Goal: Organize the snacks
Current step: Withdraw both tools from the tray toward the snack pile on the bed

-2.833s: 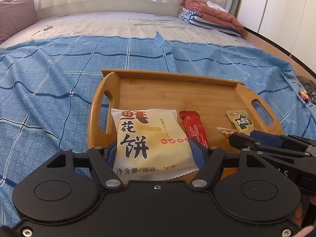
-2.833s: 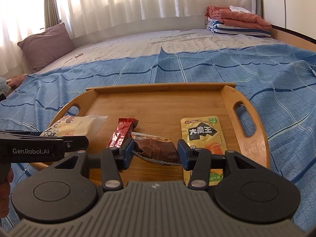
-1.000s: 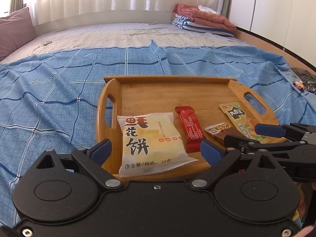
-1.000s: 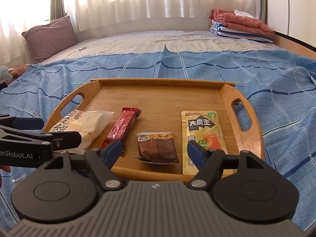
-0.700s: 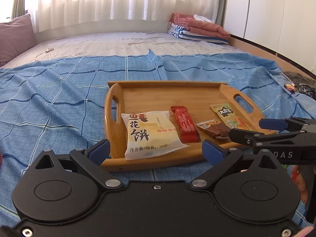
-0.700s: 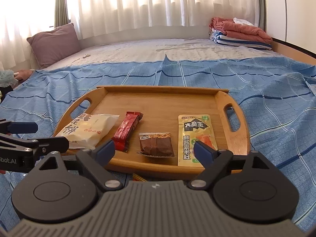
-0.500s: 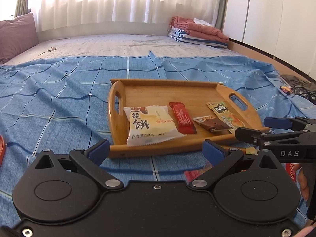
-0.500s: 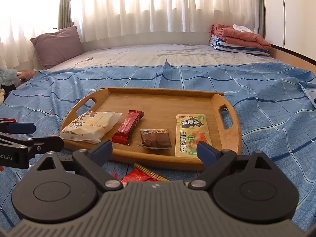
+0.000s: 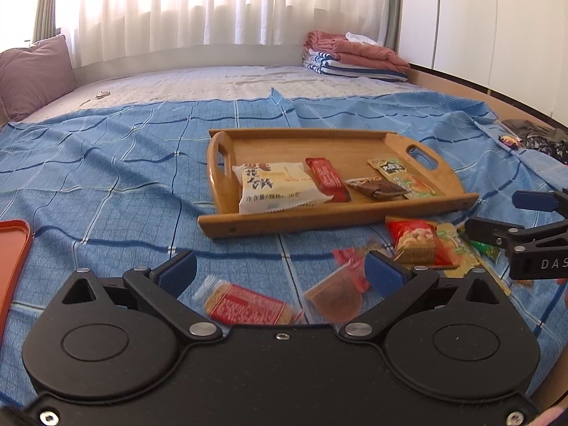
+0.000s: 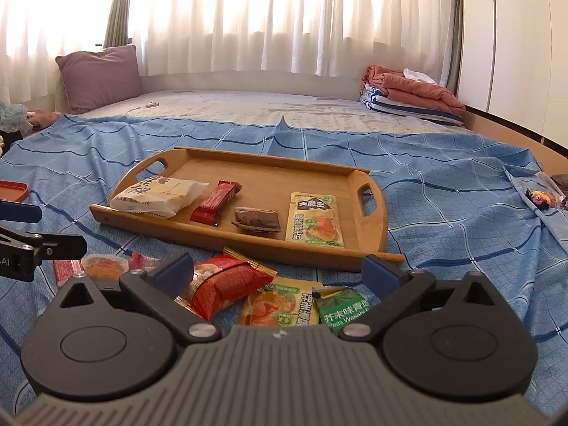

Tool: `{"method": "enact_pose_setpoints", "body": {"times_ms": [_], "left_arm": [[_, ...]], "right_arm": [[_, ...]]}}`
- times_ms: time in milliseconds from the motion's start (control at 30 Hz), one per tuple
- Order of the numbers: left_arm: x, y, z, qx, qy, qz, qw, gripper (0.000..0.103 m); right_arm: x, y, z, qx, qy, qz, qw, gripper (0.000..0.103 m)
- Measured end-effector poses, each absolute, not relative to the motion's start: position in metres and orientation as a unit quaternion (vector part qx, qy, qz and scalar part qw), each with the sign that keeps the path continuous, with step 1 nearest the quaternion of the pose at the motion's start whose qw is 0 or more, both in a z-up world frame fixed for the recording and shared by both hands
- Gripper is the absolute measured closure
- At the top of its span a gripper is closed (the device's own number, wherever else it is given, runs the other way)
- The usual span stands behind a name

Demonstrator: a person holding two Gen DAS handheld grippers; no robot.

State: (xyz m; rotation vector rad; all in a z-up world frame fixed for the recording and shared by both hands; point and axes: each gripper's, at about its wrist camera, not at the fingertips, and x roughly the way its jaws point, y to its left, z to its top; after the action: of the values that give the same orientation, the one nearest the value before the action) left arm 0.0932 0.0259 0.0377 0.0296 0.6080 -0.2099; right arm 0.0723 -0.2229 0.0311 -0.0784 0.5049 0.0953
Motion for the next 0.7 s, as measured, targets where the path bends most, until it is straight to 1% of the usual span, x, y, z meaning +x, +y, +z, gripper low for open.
{"method": "enact_pose_setpoints", "body": {"times_ms": [400, 700], "left_arm": [[0.079, 0.036, 0.017, 0.017, 0.316, -0.083, 0.945, 0.002], [0.088, 0.040, 0.006, 0.018, 0.331, -0.063, 0.941, 0.002]], "right_arm": [[0.050, -0.245, 0.011, -0.023, 0.265, 0.001, 0.964, 0.000], [0.044, -0.259, 0.000, -0.022, 0.279, -0.027, 0.960, 0.000]]}}
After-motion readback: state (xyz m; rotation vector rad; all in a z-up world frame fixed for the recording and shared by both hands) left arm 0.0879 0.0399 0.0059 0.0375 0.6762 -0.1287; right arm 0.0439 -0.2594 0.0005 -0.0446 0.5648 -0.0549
